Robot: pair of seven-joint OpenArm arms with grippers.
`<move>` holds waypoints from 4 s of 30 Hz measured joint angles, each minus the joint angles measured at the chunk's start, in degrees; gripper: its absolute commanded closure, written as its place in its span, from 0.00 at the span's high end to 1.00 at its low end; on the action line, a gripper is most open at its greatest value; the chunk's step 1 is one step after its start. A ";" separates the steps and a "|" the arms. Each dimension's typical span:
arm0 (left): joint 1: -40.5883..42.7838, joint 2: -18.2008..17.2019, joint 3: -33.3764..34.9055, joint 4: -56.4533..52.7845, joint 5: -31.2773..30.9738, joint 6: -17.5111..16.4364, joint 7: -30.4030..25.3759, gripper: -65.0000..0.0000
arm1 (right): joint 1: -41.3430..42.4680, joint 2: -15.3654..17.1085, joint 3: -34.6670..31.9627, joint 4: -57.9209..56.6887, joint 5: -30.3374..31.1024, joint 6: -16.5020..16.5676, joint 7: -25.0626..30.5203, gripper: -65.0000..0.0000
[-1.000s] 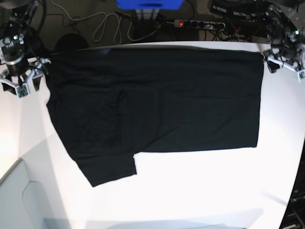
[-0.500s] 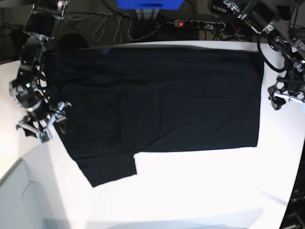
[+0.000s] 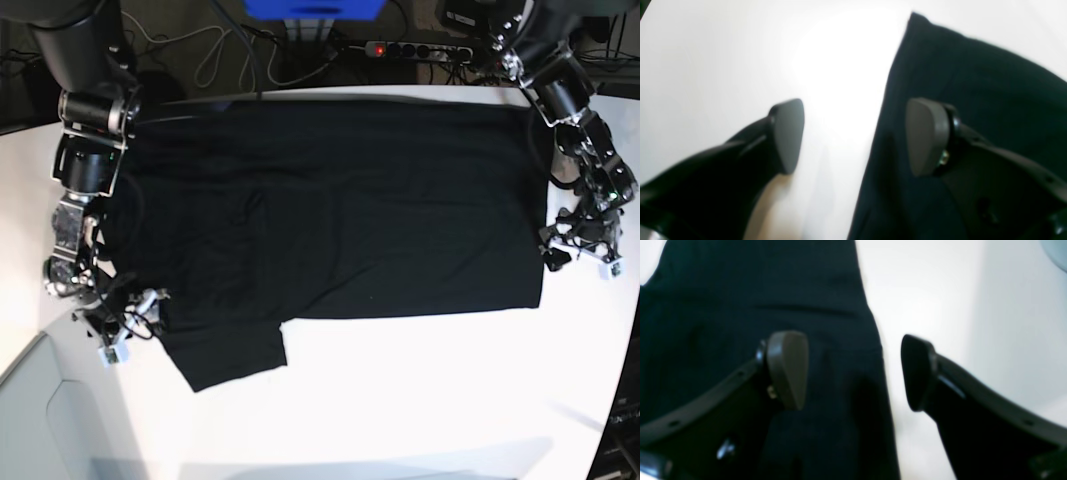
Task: Fold the T-shirt properly
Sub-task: 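Move both grippers to the shirt's hem corners and grasp them, then lift the hem and fold it over toward the collar with both grippers, then lower the hem onto the folded shirt and open both grippers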
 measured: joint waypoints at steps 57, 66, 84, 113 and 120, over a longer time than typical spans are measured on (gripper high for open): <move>-9.44 -4.28 20.98 -23.17 -0.79 0.28 -18.53 0.00 | -2.56 1.29 -1.14 -8.85 0.46 -5.18 11.98 0.00; -1.99 -4.11 20.55 -3.54 -0.17 0.07 -8.07 0.00 | -10.47 1.05 -1.20 8.90 -0.48 -5.03 10.75 0.00; 15.69 2.14 6.69 24.13 -0.37 -0.83 -1.01 0.00 | -32.87 0.87 6.86 43.52 0.55 -4.28 8.04 0.00; 22.75 8.52 0.00 26.34 -0.17 -0.98 6.91 0.03 | -37.68 2.01 6.86 41.97 -0.35 -3.72 1.77 0.55; 22.73 8.46 -0.22 28.85 -0.28 -0.72 6.73 0.42 | -37.70 1.97 6.80 44.72 -0.04 -3.69 1.90 0.56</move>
